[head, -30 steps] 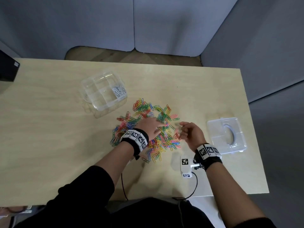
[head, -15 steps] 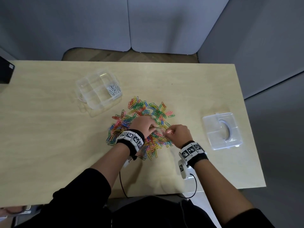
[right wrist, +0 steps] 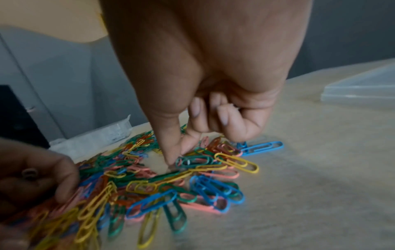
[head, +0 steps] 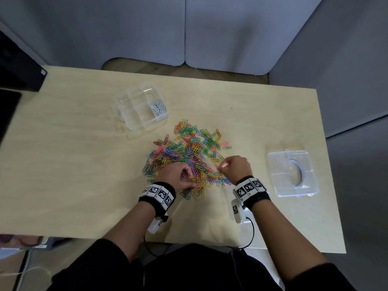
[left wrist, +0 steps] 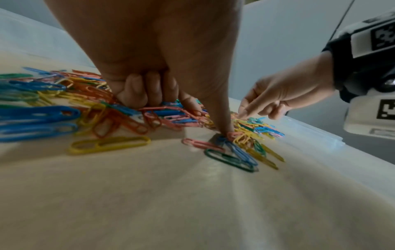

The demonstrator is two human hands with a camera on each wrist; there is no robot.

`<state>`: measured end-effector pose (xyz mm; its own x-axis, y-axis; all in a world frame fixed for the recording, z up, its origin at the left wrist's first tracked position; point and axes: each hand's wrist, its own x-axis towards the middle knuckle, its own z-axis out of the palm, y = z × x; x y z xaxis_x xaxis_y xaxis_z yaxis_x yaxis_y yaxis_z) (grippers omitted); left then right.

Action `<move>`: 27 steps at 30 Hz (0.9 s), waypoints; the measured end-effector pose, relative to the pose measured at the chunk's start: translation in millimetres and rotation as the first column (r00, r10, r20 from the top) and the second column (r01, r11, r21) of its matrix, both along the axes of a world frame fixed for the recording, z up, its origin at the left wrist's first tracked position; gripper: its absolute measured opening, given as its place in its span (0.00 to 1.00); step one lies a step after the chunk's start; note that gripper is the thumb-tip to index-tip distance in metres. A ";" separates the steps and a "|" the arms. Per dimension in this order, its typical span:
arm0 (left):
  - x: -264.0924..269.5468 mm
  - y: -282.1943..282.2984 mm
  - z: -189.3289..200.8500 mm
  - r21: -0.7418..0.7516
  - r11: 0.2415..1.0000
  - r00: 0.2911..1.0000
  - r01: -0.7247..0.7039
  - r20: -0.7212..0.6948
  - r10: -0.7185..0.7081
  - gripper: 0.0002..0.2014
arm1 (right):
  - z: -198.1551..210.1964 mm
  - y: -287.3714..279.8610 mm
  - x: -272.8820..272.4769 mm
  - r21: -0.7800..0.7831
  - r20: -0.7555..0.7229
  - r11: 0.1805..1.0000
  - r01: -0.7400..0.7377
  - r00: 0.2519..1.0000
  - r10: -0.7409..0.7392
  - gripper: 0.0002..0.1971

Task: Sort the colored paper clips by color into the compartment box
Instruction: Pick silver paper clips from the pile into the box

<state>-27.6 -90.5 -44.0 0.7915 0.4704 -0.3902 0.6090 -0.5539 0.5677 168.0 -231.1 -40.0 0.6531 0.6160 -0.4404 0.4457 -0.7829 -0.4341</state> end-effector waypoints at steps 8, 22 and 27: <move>-4.6 2.8 8.4 0.102 0.991 0.995 -0.082 0.062 0.076 0.11 | -7.2 -14.8 22.0 0.195 -0.409 0.939 0.283 0.894 -0.185 0.08; -25.4 12.5 13.7 0.088 0.882 0.882 -0.463 0.147 0.448 0.08 | 3.1 -14.3 17.5 0.194 -0.605 0.930 0.311 0.785 -0.136 0.08; -35.8 21.4 9.7 0.068 0.899 0.901 -0.433 0.064 0.429 0.26 | 5.4 -6.4 10.1 0.199 -0.582 0.940 0.278 0.805 -0.115 0.09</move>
<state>-63.4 -69.1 -34.4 0.5201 0.7974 -0.3059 0.7728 -0.2869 0.5661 178.1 -237.4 -34.6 0.4663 0.6459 -0.6045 -0.0862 -0.6469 -0.7577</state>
